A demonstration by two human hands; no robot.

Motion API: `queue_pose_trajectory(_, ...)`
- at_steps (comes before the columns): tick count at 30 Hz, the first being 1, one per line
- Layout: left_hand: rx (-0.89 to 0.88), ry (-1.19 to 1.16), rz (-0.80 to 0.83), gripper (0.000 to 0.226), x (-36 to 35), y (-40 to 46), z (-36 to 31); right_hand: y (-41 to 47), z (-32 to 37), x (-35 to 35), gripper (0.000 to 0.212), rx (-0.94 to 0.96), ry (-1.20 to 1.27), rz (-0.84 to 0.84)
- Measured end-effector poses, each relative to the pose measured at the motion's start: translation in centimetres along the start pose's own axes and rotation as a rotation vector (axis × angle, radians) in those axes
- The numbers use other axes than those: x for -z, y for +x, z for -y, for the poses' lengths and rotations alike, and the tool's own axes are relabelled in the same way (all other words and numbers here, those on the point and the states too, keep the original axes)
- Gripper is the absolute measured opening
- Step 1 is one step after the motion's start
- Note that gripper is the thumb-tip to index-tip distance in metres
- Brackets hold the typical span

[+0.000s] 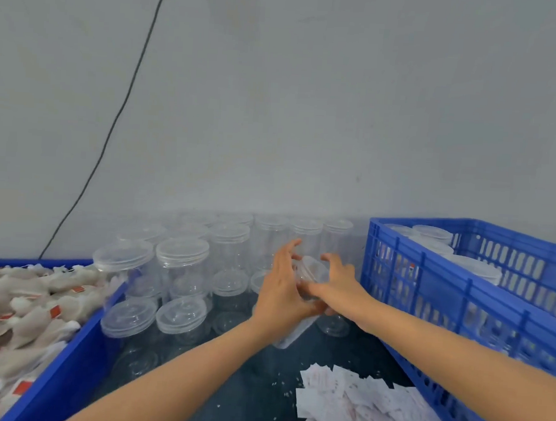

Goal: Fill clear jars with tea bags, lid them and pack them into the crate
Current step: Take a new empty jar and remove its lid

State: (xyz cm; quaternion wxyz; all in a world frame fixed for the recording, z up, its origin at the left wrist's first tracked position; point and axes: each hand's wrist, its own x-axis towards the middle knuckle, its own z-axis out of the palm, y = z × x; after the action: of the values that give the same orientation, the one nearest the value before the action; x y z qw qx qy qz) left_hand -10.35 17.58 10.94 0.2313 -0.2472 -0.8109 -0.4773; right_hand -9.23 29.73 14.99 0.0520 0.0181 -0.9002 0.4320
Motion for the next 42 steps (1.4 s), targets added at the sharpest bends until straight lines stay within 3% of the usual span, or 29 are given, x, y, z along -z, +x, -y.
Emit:
queue_pose_trajectory(4,0.061,-0.013,0.088,0.109,3.4,-3.0,-0.9,-2.9,1.2,-1.2,0.077,0.034,0.042,0.020)
queue_pose_trajectory(7,0.174,0.153,0.191,0.100,5.7,-6.1,0.0,-4.7,1.5,-2.4,0.075,0.053,0.106,0.135)
queue_pose_trajectory(10,0.173,0.293,0.166,0.078,7.4,-9.1,0.2,-6.0,2.2,-4.6,0.076,0.086,0.014,0.220)
queue_pose_trajectory(13,0.157,0.310,0.113,0.072,9.0,-10.8,0.3,-6.9,3.0,-7.5,0.067,0.184,-0.054,0.124)
queue_pose_trajectory(16,0.225,0.217,0.164,0.073,11.5,-11.6,0.9,-7.8,3.5,-9.3,0.059,0.308,-0.041,0.105)
queue_pose_trajectory(20,0.336,-0.150,0.439,0.068,15.0,-12.8,1.8,-8.3,3.6,-9.6,0.055,0.526,-0.046,0.317)
queue_pose_trajectory(23,0.397,-0.286,0.599,0.058,16.6,-13.4,2.0,-8.8,3.6,-9.8,0.052,0.646,0.009,0.465)
queue_pose_trajectory(25,0.422,-0.253,0.608,0.061,16.8,-13.9,2.4,-8.9,3.4,-10.2,0.049,0.689,0.027,0.527)
queue_pose_trajectory(27,0.422,-0.095,0.519,0.078,16.4,-14.4,2.9,-8.9,2.8,-10.9,0.058,0.640,0.031,0.561)
queue_pose_trajectory(30,0.299,0.280,0.349,0.090,15.2,-15.0,3.1,-8.6,2.7,-12.1,0.076,0.337,-0.012,0.483)
queue_pose_trajectory(32,0.267,0.324,0.338,0.088,14.9,-15.0,3.3,-8.2,2.6,-12.4,0.071,0.255,-0.086,0.432)
queue_pose_trajectory(36,0.381,0.083,0.542,0.086,15.8,-14.4,4.7,-7.9,2.1,-11.4,0.057,0.411,-0.084,0.584)
queue_pose_trajectory(39,0.418,-0.029,0.625,0.091,16.4,-14.5,5.7,-7.7,2.1,-10.1,0.069,0.619,-0.252,0.705)
queue_pose_trajectory(42,0.436,0.013,0.579,0.091,16.1,-14.9,6.5,-7.0,1.8,-9.8,0.084,0.747,-0.318,0.695)
